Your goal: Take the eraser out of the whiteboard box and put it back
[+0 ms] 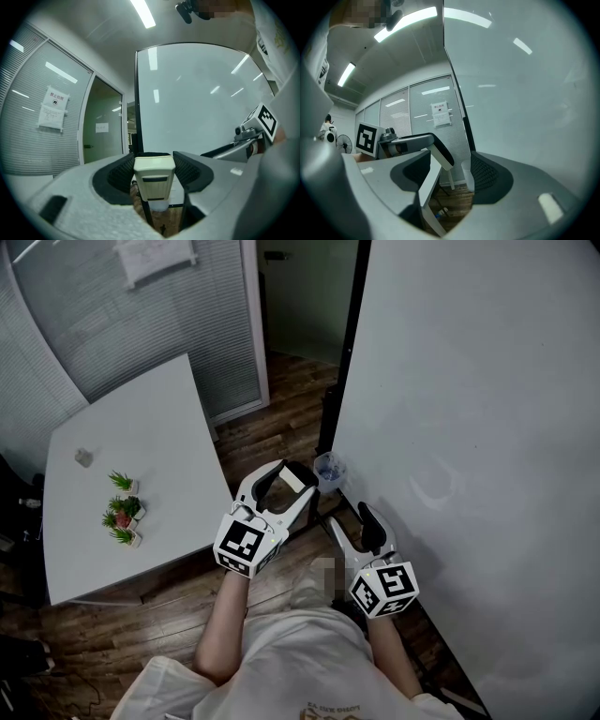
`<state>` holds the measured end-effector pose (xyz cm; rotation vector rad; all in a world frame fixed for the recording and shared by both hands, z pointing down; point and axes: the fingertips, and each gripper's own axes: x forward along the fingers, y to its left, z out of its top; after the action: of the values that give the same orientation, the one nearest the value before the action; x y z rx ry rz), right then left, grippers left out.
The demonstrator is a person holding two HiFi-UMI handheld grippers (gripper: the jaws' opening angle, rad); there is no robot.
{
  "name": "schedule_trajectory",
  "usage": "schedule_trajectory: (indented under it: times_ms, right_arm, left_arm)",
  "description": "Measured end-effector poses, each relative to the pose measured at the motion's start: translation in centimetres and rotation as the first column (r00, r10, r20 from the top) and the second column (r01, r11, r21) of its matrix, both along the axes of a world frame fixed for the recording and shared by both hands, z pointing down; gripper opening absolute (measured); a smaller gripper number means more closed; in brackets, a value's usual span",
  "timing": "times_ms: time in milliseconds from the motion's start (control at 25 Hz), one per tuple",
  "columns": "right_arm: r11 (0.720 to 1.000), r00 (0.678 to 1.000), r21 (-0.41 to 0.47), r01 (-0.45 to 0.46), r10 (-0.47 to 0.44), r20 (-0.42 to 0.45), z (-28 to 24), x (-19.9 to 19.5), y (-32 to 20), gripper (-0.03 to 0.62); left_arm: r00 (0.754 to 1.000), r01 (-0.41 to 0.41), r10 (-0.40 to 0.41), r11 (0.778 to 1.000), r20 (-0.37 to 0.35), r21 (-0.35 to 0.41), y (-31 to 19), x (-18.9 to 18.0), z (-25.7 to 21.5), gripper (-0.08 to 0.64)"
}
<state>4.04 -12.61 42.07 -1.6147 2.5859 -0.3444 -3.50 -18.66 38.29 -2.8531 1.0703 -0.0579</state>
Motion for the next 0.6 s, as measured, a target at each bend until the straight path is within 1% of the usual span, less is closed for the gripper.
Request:
schedule_trajectory:
  times_ms: [600]
  right_arm:
    - [1.0, 1.0, -0.024, -0.009, 0.009, 0.006, 0.4, 0.0, -1.5, 0.265]
  left_arm:
    - [0.999, -0.05, 0.05, 0.999, -0.01, -0.016, -2.6, 1.7, 0.1, 0.258]
